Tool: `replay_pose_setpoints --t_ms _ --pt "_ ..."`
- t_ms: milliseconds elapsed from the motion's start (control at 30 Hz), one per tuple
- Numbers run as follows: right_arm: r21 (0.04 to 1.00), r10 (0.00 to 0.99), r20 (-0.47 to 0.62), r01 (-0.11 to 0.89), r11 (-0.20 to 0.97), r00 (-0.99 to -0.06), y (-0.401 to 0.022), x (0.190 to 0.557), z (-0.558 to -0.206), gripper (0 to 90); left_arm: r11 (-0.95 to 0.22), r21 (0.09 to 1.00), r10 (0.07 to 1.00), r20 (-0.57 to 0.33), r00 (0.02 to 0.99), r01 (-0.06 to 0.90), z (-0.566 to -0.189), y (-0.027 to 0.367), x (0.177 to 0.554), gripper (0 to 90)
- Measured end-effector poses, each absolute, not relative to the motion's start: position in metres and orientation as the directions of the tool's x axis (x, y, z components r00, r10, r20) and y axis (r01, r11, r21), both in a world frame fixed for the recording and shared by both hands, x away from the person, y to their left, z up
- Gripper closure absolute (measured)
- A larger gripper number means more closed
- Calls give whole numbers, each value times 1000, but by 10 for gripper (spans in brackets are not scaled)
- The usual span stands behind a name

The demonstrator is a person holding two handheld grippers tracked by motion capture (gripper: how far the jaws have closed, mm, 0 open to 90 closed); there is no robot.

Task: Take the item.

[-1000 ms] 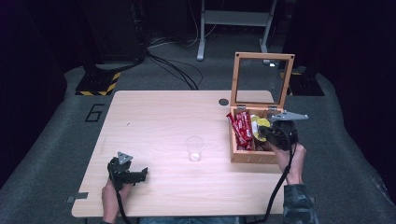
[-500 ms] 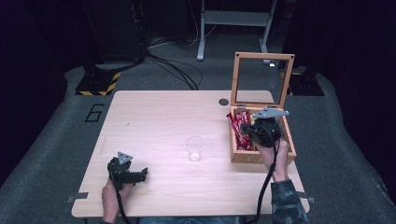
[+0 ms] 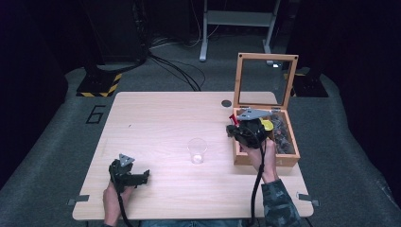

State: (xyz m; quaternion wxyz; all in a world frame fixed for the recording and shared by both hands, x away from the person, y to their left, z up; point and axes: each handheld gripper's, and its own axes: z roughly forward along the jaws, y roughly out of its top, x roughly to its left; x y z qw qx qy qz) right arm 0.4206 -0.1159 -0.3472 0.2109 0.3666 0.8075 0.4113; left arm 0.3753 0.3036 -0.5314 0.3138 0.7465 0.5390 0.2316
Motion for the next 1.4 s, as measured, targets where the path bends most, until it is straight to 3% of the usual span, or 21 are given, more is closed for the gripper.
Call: replay_pose_setpoints --t_ms 700,1400 --pt "804 669 -46 370 466 -742 -60 422 -356 897 -224 716 949 7 314 661 -531 304 375 4" --pt "760 629 -7 405 508 -777 -26 435 -385 897 -225 716 949 7 315 661 -531 304 375 4"
